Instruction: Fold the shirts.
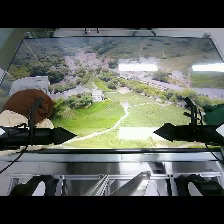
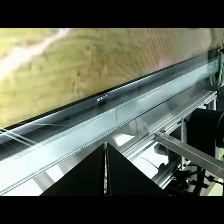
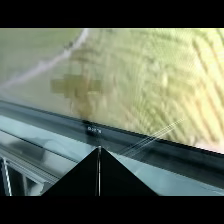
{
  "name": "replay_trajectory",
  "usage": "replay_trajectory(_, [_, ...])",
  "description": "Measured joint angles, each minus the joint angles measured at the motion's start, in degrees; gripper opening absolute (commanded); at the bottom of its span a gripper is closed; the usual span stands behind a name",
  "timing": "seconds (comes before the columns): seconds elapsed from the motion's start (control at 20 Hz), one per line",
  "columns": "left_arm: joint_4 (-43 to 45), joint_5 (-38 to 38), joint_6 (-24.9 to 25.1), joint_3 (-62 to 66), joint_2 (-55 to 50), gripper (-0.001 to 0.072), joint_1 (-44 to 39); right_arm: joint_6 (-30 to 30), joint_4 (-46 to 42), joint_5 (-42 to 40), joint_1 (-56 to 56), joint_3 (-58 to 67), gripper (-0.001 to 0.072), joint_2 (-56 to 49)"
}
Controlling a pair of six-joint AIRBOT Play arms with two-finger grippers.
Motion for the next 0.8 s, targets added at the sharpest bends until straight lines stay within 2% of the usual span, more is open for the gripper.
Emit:
replay_trajectory(0.75, [-0.02, 0.46, 0.0, 0.0, 0.0, 0.0021, 0.0, 0.02, 0.0, -0.15, 0.0, 0.0, 0.0017, 0.0])
replay_trajectory(0.8, [-0.04, 0.5, 0.0, 0.0, 0.0, 0.0049, 0.0, 0.02, 0.02, -0.17, 0.0, 0.0, 0.0016, 0.0])
